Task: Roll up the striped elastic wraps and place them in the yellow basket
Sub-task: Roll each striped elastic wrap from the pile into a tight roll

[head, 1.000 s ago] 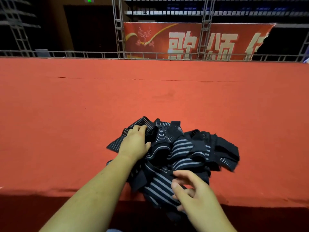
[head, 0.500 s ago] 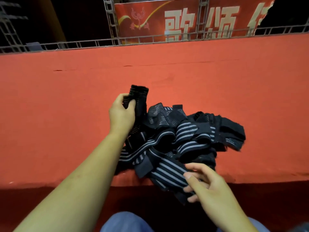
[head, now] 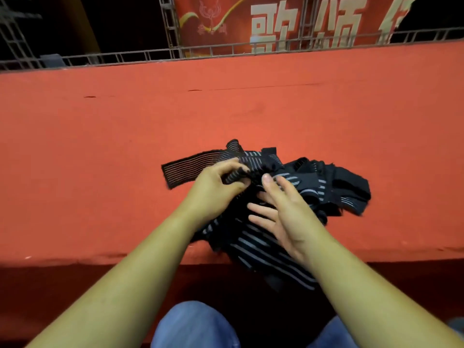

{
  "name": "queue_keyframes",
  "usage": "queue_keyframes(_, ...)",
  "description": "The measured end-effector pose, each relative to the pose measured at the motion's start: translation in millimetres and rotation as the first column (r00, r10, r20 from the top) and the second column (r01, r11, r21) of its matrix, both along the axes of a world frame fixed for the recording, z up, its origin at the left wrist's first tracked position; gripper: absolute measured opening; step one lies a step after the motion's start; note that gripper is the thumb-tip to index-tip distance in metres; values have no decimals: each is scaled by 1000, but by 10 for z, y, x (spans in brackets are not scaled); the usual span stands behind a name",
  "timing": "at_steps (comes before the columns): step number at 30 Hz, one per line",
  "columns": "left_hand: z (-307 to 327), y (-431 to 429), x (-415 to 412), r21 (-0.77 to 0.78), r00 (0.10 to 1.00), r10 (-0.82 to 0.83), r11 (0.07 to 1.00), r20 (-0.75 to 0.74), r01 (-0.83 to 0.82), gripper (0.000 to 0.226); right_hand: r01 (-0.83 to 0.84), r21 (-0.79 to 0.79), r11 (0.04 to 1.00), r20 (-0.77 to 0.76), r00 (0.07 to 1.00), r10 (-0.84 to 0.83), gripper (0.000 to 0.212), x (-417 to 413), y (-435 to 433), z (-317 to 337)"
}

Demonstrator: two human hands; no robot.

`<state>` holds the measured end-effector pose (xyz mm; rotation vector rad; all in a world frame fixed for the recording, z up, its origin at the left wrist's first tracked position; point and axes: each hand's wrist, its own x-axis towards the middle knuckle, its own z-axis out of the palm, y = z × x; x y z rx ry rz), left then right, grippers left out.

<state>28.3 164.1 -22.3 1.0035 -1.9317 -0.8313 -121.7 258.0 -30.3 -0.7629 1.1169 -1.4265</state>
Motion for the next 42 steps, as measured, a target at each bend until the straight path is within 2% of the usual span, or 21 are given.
queue_keyframes(1,-92,72,8,-16,998,-13,1000,67,14,29,-18,1,1000,51,999,17,58,-30,-32,9)
queue_keyframes(3,-249,192,22,-54,987,-21,998,161,30,34,-61,-3,998,46,997,61,34,-49,-53,-70)
queue_keyframes(4,-310,241,25,-68,985,-26,997,173,38,35,-77,1,997,23,997,77,29,-48,-62,-151)
queue_keyframes(7,-459,330,27,-102,988,-39,993,147,54,48,6,38,999,-40,999,-4,20,-47,-77,-354)
queue_keyframes(11,-649,297,16,-27,987,23,999,158,-19,97,159,59,986,-163,976,-147,13,-133,-26,-492)
queue_keyframes(13,-747,231,-17,18,979,9,1000,203,-13,108,202,46,978,-232,955,-187,14,-191,24,-509)
queue_keyframes(16,-905,156,-95,-9,956,-31,999,291,35,97,241,28,970,-294,929,-223,17,-337,93,-554)
queue_keyframes(18,-967,172,-161,-38,938,-15,999,346,30,90,217,38,975,-280,940,-198,19,-456,150,-603)
queue_keyframes(23,-1070,203,-247,-131,855,34,991,518,40,84,178,148,973,-273,953,-133,29,-728,344,-666)
queue_keyframes(27,-1104,201,-304,-251,767,122,967,630,52,88,248,104,963,-159,960,-230,40,-873,468,-647)
queue_keyframes(30,-1139,211,-354,-253,713,170,968,680,10,80,295,89,951,-46,955,-292,39,-985,571,-606)
queue_keyframes(35,-1185,266,-434,-254,657,219,966,722,-42,79,271,136,953,141,947,-289,46,-1076,756,-633)
queue_keyframes(39,-1164,263,-446,-265,598,233,964,767,-36,80,349,59,935,423,840,-340,49,-1099,789,-573)
queue_keyframes(42,-1114,222,-470,-268,543,252,962,801,-50,68,388,21,921,530,777,-339,55,-1128,794,-425)
